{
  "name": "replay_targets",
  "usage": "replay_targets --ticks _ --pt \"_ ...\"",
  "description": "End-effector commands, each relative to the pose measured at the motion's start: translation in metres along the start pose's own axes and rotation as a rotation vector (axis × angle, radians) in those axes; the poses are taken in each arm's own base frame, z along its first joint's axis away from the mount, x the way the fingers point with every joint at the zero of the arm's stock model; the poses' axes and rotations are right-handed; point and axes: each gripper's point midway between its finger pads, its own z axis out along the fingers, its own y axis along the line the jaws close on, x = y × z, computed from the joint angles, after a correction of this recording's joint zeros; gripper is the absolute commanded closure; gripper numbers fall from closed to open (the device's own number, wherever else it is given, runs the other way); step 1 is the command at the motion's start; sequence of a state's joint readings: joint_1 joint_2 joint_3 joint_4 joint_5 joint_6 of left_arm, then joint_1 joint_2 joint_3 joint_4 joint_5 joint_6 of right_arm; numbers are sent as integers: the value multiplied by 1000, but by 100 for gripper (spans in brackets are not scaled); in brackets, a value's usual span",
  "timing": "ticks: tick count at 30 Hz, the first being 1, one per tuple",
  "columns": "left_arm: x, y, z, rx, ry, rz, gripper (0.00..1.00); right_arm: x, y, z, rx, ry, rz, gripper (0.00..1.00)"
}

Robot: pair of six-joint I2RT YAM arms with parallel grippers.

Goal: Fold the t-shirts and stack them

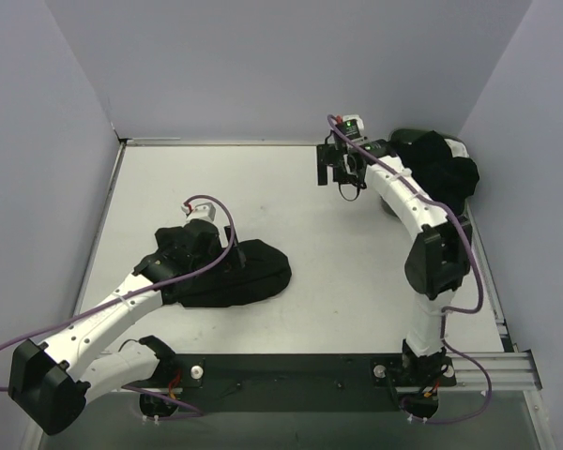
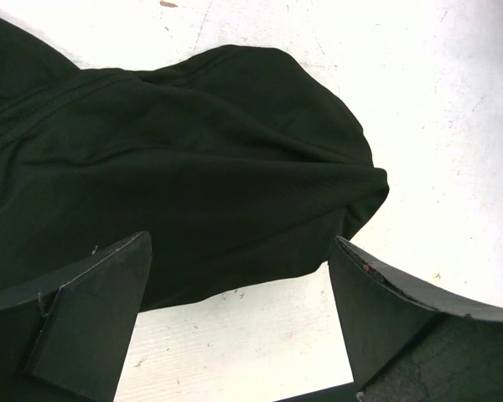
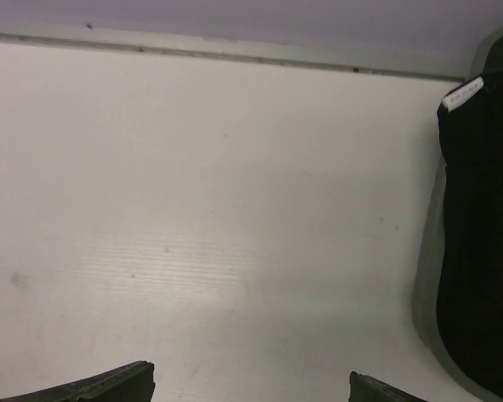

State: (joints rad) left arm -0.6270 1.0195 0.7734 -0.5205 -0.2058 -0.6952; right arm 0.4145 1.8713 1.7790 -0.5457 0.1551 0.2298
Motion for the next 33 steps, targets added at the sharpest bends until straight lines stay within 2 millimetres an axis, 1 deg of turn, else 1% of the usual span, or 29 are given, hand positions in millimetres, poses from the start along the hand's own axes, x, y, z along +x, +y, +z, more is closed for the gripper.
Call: replay_targets --ticks 1,2,3,4,6,7,10,13,14,15,16,17,18,21,23,24,26,27,29,30,31,32,33 --pt "-11 -2 -6 9 -50 0 4 34 -27 63 75 154 35 0" --pt "-11 -2 -6 6 -52 3 4 35 -26 69 65 163 38 0" --pt "-12 -1 -7 3 -58 2 4 30 -24 73 34 164 53 0" --pt "-12 0 -8 0 -59 2 4 38 -29 87 35 199 65 0" --pt "-12 0 -8 -3 -58 4 4 32 -32 94 26 207 85 0" --pt "-13 0 -8 -5 -59 2 3 36 -36 104 27 231 92 0" --pt "-14 0 -9 -8 -63 5 4 38 -45 113 52 254 92 0" --pt "-15 0 -9 -12 -62 9 3 45 -70 117 95 278 128 0" --pt "-16 -1 -10 -11 -65 9 3 48 -85 119 113 288 149 0" --pt "-15 0 -10 -12 -64 10 3 49 -93 118 125 290 166 0" --pt "-15 0 -9 -15 -62 10 3 54 -100 118 134 302 179 0" --pt "-14 0 -9 -16 -59 12 3 56 -114 118 148 309 206 0" --pt "-14 0 -9 -14 -59 12 3 54 -120 115 153 298 219 0" --pt "-14 -1 -9 -10 -57 13 3 59 -144 113 205 307 248 0" --pt "-14 -1 -9 -10 -57 13 3 62 -154 112 233 310 259 0" --pt "-14 -1 -9 -9 -58 14 3 64 -165 111 265 311 264 0" --pt "-13 -1 -9 -9 -56 14 3 65 -174 108 304 307 266 0" --pt "-13 -1 -8 -8 -53 15 3 64 -176 106 306 304 269 0" --pt "-11 0 -7 -10 -51 15 3 58 -169 102 288 276 264 0" --pt "-10 0 -6 -11 -49 16 3 53 -164 93 280 254 256 0" --pt "-12 -1 -6 -8 -52 14 3 46 -145 88 258 231 224 0" --pt "-12 -1 -6 -11 -52 15 3 41 -135 81 245 209 202 0" --pt "-11 1 -7 -19 -47 17 3 30 -121 65 227 168 180 0"
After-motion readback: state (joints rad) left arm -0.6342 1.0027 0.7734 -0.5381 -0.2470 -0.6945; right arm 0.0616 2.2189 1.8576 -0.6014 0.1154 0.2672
